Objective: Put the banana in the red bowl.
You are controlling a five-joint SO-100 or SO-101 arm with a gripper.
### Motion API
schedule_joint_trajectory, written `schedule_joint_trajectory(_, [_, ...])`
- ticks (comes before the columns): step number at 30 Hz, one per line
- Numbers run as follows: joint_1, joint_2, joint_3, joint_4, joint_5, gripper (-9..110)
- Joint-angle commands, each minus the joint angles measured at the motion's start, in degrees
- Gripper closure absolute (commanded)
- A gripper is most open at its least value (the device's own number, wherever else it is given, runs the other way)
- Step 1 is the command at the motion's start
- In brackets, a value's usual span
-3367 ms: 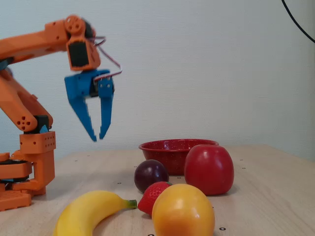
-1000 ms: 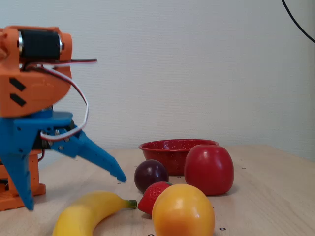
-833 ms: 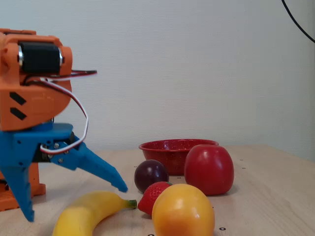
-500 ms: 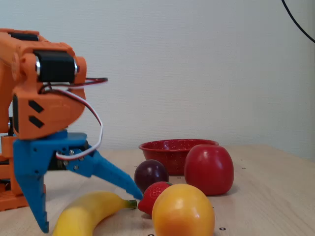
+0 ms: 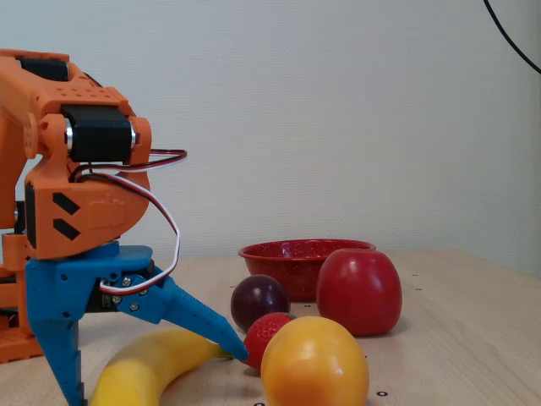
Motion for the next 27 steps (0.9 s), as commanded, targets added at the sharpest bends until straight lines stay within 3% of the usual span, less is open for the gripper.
schedule_joint_trajectory(1, [0.44,2.46,-0.79,-1.14,0.44,43])
schedule_joint_trajectory(14, [1.32,2.46,0.97,-2.99,0.44,40])
schedule_joint_trajectory(27, [0.35,2.29,1.32,-2.55,1.93,55])
